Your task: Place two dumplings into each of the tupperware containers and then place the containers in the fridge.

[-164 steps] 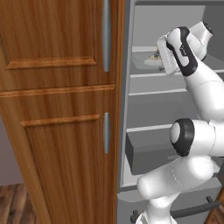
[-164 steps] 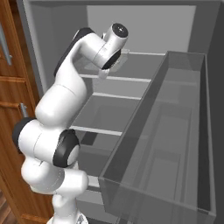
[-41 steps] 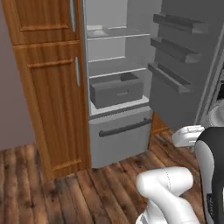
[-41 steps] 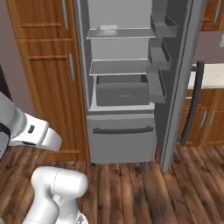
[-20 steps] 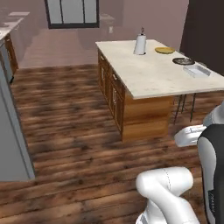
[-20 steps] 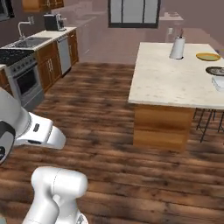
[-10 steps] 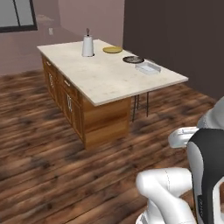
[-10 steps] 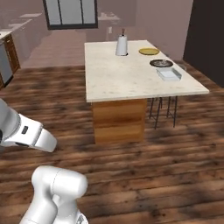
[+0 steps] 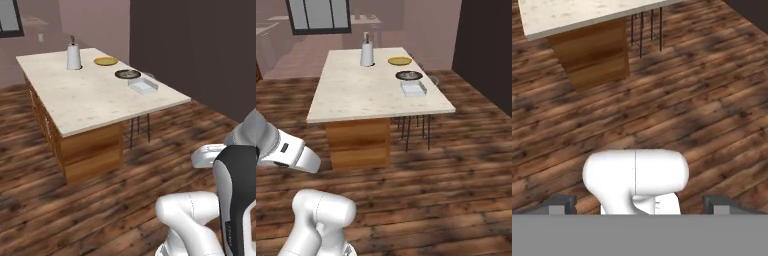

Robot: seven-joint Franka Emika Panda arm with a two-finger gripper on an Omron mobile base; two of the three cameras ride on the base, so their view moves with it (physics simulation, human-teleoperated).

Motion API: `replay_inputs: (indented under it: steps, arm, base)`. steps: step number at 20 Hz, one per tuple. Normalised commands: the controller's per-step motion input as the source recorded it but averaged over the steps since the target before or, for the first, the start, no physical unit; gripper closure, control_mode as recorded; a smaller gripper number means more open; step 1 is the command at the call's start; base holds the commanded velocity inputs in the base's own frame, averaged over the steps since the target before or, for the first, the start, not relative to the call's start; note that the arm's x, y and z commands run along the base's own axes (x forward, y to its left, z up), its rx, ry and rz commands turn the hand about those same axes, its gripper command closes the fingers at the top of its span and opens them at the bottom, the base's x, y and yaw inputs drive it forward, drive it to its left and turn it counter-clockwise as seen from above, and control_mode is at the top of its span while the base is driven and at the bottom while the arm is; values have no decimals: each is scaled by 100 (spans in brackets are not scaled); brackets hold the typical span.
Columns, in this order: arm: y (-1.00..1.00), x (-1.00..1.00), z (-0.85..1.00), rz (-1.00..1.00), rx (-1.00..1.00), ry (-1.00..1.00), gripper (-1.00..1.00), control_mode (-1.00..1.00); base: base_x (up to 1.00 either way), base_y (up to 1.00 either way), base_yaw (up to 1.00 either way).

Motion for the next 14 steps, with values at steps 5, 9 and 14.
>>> replay_inputs:
  steps: [5,9,14]
  arm:
    - [0,0,0,0,0,0,-100,100]
    - [0,0,0,0,0,0,-100,100]
    - [0,0,0,0,0,0,-100,100]
  base:
    - [49,-100,0]
    - [44,-100,0]
    - [53,-100,1]
